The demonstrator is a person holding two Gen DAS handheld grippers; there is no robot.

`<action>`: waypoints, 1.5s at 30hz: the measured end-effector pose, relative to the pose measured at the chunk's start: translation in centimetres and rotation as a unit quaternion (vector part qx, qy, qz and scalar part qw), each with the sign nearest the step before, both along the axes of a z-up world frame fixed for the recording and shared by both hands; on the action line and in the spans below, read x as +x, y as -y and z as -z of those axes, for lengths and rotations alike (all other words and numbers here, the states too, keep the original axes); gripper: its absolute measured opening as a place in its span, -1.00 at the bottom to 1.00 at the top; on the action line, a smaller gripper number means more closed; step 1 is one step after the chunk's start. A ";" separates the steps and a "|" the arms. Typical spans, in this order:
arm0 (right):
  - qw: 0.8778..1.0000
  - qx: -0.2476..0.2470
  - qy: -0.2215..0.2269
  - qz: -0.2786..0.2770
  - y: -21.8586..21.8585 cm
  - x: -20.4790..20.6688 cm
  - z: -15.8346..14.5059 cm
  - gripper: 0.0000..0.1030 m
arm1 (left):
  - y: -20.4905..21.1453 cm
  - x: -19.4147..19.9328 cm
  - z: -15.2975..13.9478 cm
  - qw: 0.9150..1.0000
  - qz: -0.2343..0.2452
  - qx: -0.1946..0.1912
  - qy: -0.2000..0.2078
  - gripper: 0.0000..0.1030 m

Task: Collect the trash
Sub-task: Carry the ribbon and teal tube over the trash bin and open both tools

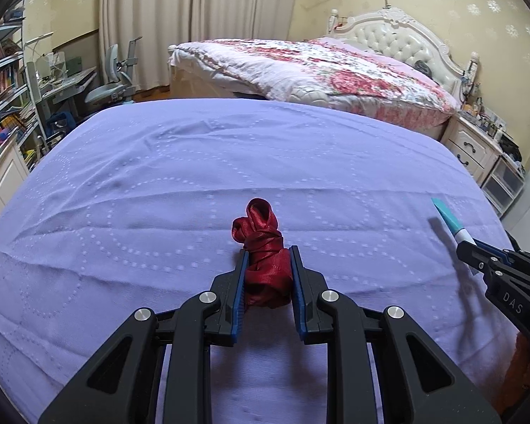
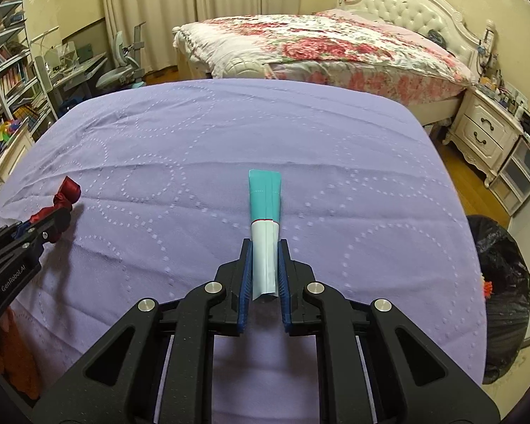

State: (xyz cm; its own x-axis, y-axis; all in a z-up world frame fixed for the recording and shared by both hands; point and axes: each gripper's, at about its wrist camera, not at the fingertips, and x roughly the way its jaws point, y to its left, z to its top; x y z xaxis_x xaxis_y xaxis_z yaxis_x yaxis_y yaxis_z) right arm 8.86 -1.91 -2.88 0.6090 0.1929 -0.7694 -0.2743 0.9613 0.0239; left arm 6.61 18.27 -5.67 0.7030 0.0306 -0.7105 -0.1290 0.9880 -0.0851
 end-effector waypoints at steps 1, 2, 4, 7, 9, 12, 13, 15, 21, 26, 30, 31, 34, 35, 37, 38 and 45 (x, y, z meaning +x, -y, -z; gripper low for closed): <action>1.000 0.003 0.002 0.004 0.6 -0.2 -0.1 -0.73 | 0.7 0.0 -0.1 1.000 0.006 0.001 0.002 -0.55; 1.000 0.005 0.005 0.011 1.4 -0.4 -0.3 -0.73 | 1.3 0.0 -0.2 1.000 0.011 0.003 0.004 -0.55; 1.000 0.009 0.010 0.023 2.8 -0.8 -0.6 -0.73 | 2.9 0.1 -0.4 1.000 0.025 0.003 0.008 -0.55; 0.999 0.010 0.020 0.046 5.2 -1.3 -1.0 -0.73 | 5.2 0.4 -0.6 0.999 0.045 0.001 0.012 -0.55; 0.998 0.009 0.026 0.062 6.8 -1.6 -1.2 -0.73 | 7.0 0.7 -0.8 0.998 0.062 0.002 0.014 -0.55; 0.996 0.007 0.034 0.087 9.4 -2.1 -1.3 -0.73 | 9.8 0.9 -0.9 0.996 0.089 0.005 0.017 -0.55; 0.995 0.007 0.035 0.095 10.2 -2.2 -1.3 -0.73 | 10.5 1.1 -1.0 0.995 0.097 0.006 0.017 -0.55; 0.993 0.003 0.039 0.112 11.9 -2.5 -1.3 -0.73 | 12.4 1.5 -1.1 0.993 0.114 0.005 0.017 -0.55; 0.984 -0.005 0.048 0.172 17.7 -3.0 -0.9 -0.73 | 18.6 2.5 -1.6 0.985 0.168 0.005 0.024 -0.55; 0.975 -0.009 0.052 0.216 21.7 -3.2 -0.7 -0.73 | 23.3 3.1 -2.0 0.978 0.207 0.011 0.033 -0.55; 0.969 -0.017 0.059 0.239 24.1 -3.4 -0.6 -0.73 | 26.5 3.7 -2.3 0.972 0.232 0.014 0.043 -0.55; 0.967 -0.021 0.062 0.245 24.6 -3.3 -0.6 -0.73 | 27.3 3.9 -2.3 0.971 0.236 0.014 0.044 -0.55; 0.963 -0.025 0.066 0.259 25.8 -3.4 -0.5 -0.73 | 29.3 4.4 -2.3 0.968 0.248 0.016 0.047 -0.55; 0.963 -0.024 0.067 0.262 26.2 -3.3 -0.4 -0.73 | 30.0 4.3 -2.3 0.967 0.251 0.017 0.048 -0.55; 0.961 -0.019 0.066 0.267 26.9 -3.2 -0.2 -0.73 | 31.1 4.6 -2.2 0.964 0.259 0.019 0.050 -0.55; 0.960 -0.016 0.064 0.271 27.3 -3.1 -0.1 -0.73 | 31.6 4.8 -2.2 0.963 0.262 0.023 0.052 -0.55; 0.958 -0.003 0.051 0.282 29.2 -2.1 0.8 -0.72 | 34.5 5.9 -1.3 0.959 0.276 0.038 0.043 -0.55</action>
